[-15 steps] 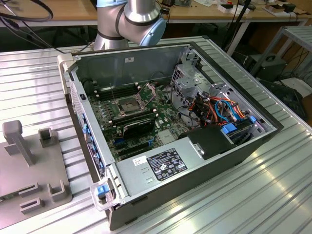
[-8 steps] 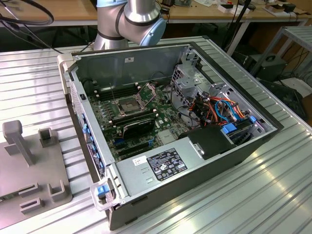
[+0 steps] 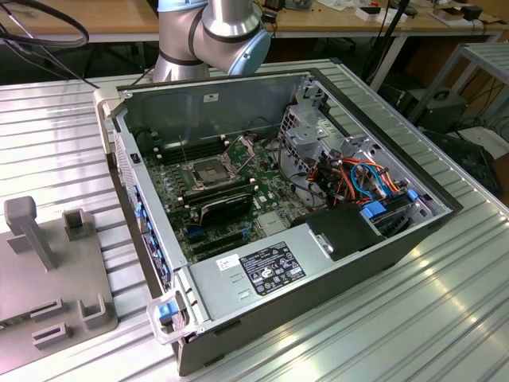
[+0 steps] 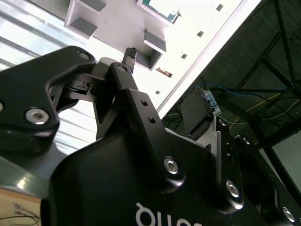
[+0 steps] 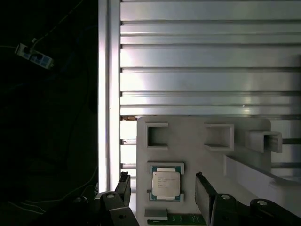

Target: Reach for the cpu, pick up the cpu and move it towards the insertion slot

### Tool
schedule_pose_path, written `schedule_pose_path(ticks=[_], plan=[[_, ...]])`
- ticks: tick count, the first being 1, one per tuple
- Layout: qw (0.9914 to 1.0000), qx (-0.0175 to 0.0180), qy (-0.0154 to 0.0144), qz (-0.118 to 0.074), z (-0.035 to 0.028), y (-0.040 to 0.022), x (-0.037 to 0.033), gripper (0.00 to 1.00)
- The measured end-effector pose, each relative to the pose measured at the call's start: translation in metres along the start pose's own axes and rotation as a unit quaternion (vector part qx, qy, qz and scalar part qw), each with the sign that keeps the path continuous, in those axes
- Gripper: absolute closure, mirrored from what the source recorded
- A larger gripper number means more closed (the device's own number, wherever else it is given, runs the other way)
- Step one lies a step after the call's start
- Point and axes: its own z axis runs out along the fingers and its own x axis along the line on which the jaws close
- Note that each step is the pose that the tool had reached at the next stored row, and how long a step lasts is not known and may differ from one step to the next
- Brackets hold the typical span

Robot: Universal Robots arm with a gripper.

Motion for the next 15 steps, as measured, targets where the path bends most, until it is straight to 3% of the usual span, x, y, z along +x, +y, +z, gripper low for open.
schedule_pose_path(ticks=[15], plan=[[1.0,0.0,0.0,0.0,0.0106,-0.0007,-0.0001,0.34]])
